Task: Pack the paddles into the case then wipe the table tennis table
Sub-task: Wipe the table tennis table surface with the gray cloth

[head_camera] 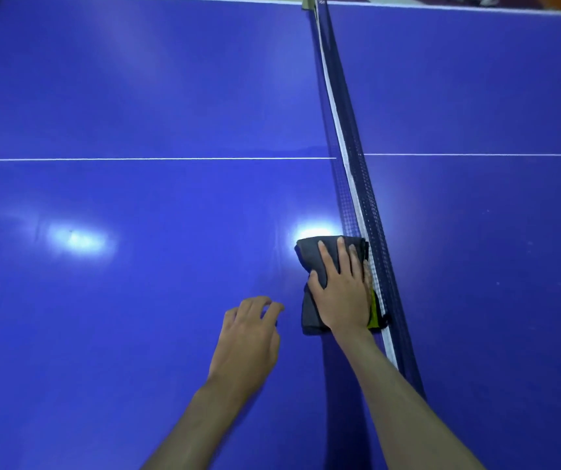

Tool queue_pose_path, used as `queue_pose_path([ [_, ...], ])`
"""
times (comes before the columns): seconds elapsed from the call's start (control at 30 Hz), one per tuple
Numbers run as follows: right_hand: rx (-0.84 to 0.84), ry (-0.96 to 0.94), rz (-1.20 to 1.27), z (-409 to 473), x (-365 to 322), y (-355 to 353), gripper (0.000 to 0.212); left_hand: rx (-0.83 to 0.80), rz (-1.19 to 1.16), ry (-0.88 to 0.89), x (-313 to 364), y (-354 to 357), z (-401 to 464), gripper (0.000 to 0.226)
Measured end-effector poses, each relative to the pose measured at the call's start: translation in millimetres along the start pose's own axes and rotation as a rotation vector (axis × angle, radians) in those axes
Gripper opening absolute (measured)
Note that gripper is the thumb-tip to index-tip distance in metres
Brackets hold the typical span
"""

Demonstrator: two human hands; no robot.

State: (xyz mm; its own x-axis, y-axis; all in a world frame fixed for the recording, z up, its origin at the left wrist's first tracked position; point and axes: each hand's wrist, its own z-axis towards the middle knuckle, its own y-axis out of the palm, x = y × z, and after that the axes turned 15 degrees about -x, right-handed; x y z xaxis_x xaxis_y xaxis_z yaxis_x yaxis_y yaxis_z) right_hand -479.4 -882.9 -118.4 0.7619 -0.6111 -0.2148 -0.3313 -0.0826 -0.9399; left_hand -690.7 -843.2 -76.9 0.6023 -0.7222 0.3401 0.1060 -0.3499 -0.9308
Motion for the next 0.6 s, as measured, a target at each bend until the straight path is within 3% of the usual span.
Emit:
queue_pose_path([
  [0.47,-0.011,0.049,-0.030,-205,35,47,0.065,0.119,0.056,0.080,2,44,-156,0.025],
  [0.6,-0.016,0.051,-0.045,-248,44,60,0.066,0.232,0.097,-0.024,3,57,-174,0.024],
])
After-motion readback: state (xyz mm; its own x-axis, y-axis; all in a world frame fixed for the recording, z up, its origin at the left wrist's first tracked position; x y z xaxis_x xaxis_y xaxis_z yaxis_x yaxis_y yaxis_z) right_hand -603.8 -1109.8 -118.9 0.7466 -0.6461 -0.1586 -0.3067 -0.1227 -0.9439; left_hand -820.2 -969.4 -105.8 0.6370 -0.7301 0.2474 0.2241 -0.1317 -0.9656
